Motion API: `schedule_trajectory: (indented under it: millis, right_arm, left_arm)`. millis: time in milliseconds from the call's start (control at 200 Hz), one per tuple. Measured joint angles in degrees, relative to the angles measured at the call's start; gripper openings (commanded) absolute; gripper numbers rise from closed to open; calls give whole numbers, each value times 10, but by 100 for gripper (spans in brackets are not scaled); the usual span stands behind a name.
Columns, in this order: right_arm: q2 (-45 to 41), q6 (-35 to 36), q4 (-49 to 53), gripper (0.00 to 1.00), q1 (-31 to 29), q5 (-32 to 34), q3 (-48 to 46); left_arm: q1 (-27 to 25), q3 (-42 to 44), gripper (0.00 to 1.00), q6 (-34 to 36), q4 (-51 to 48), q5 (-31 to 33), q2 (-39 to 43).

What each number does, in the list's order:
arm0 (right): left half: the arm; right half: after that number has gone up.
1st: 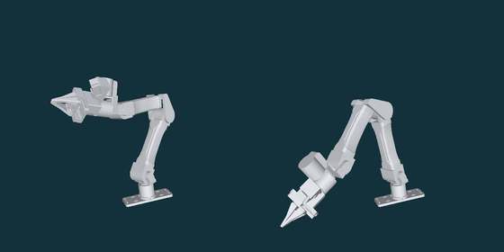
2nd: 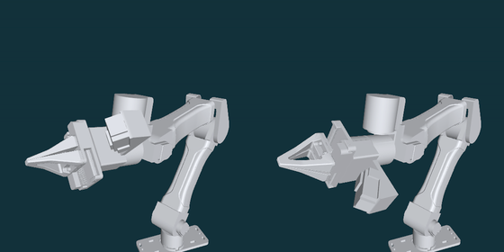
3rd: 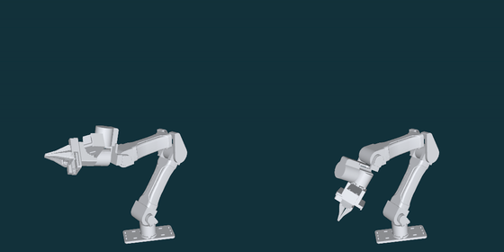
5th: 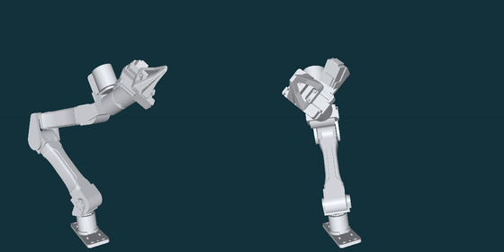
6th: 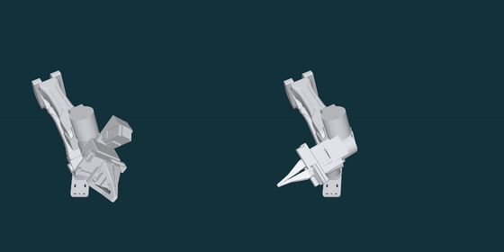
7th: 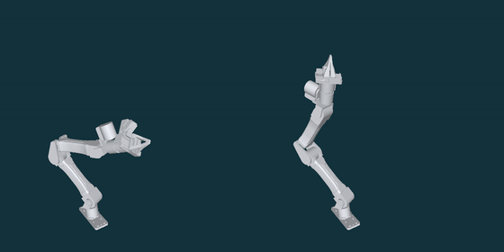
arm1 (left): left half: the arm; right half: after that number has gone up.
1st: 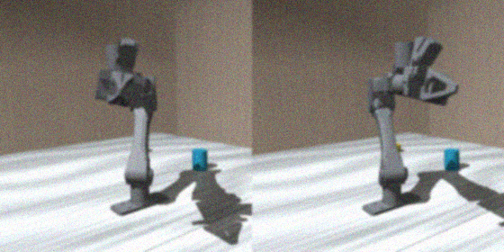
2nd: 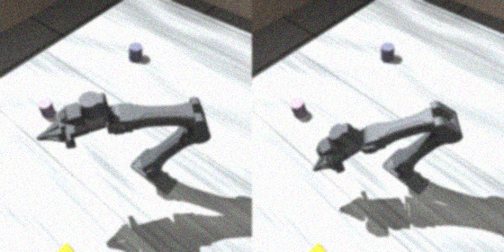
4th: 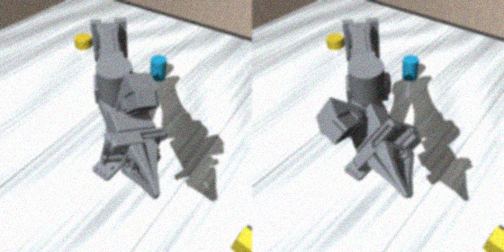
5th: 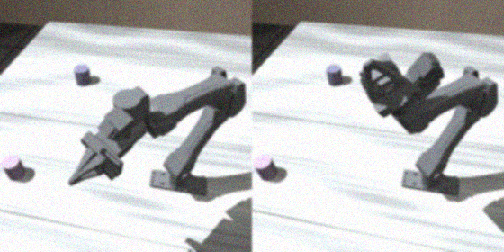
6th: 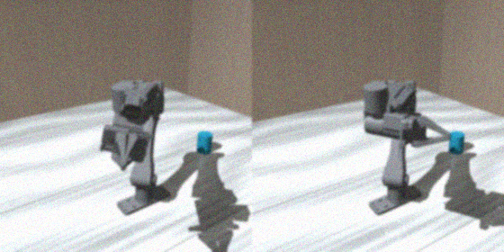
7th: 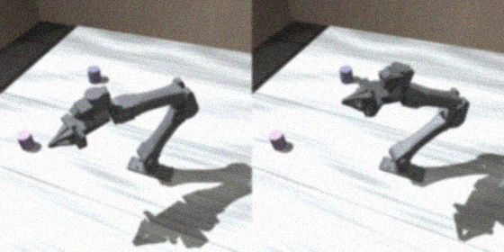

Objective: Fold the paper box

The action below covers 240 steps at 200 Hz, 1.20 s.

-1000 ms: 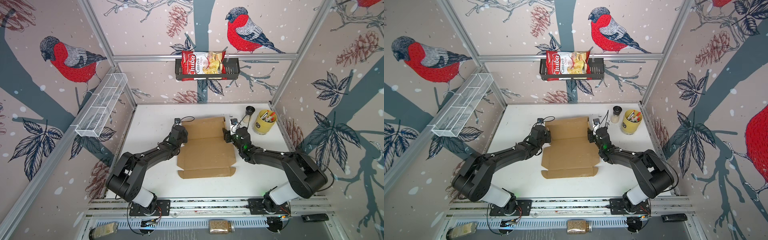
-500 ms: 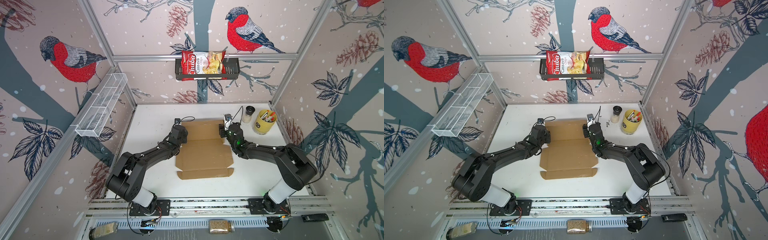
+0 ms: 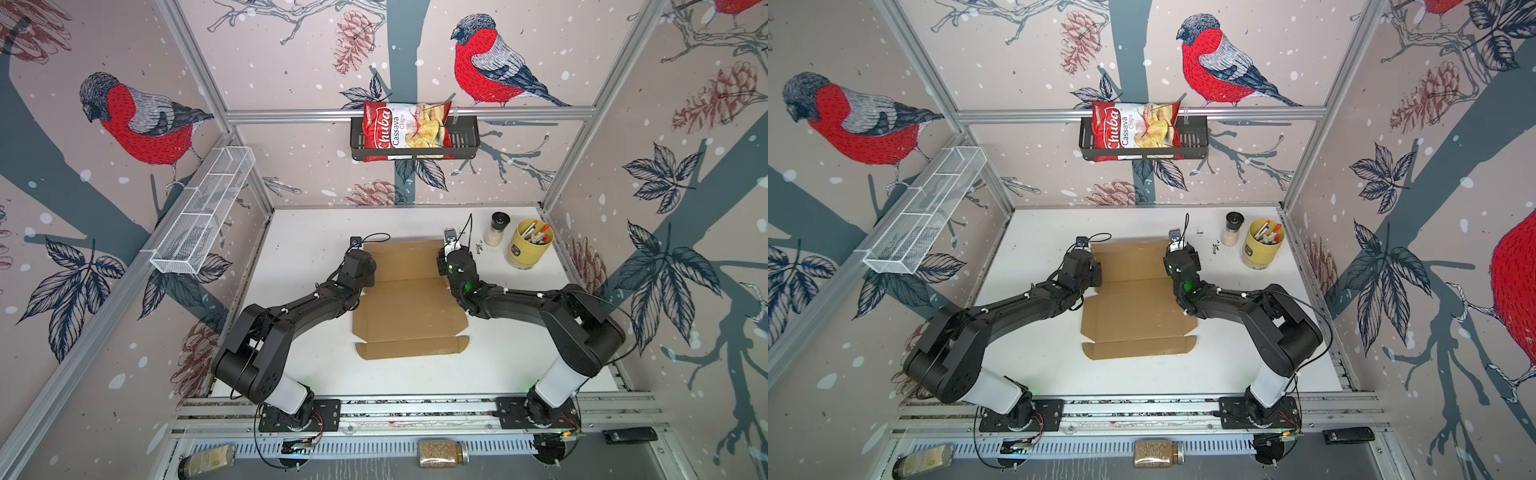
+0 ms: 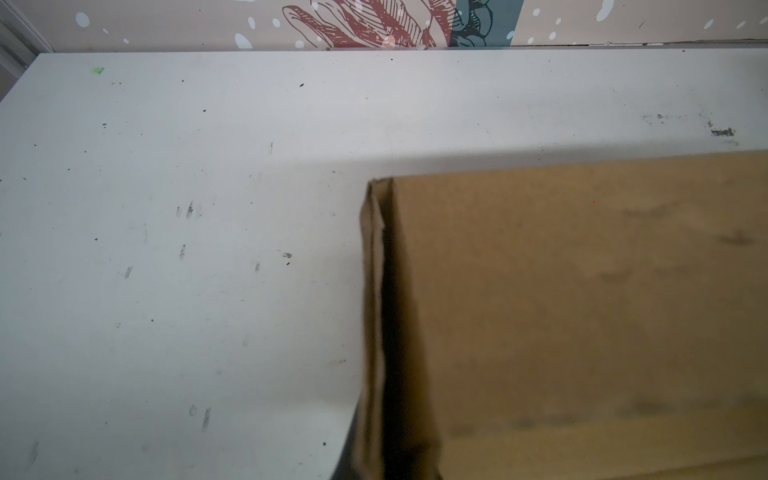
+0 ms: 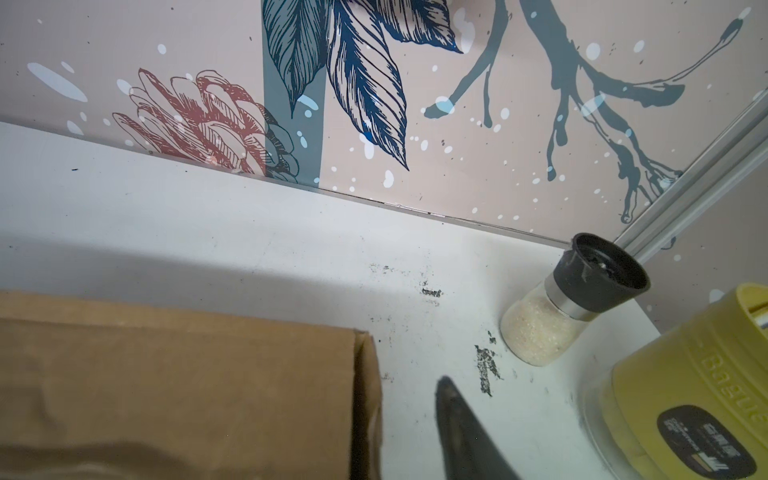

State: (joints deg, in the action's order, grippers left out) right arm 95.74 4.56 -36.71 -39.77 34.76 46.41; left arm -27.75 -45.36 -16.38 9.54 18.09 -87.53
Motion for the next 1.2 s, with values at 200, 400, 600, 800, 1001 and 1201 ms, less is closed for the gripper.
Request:
schedule_trajectory:
  millis: [200,400,600,800,1001,1201]
  right_arm:
    - [-75,-16,72,77,10,-140,0]
    - [-176,-78,129,80,75,-352,-10]
    - [-202,-142,160,83,152,-490,12]
    - [-94,-154,261,81,166,-557,134]
    - [-16,-154,382,80,165,-611,179]
    - [28,-153,420,76,166,-632,171]
  left_arm:
    - [7,-56,0,15,-60,-8,-9]
    - [41,-185,0,59,-196,-93,-78]
    - [44,-291,0,111,-344,-166,-148]
    - [37,-398,0,145,-461,-169,-215]
    - [19,-485,2,153,-556,-148,-266]
    - [-2,-570,8,164,-613,-130,-335]
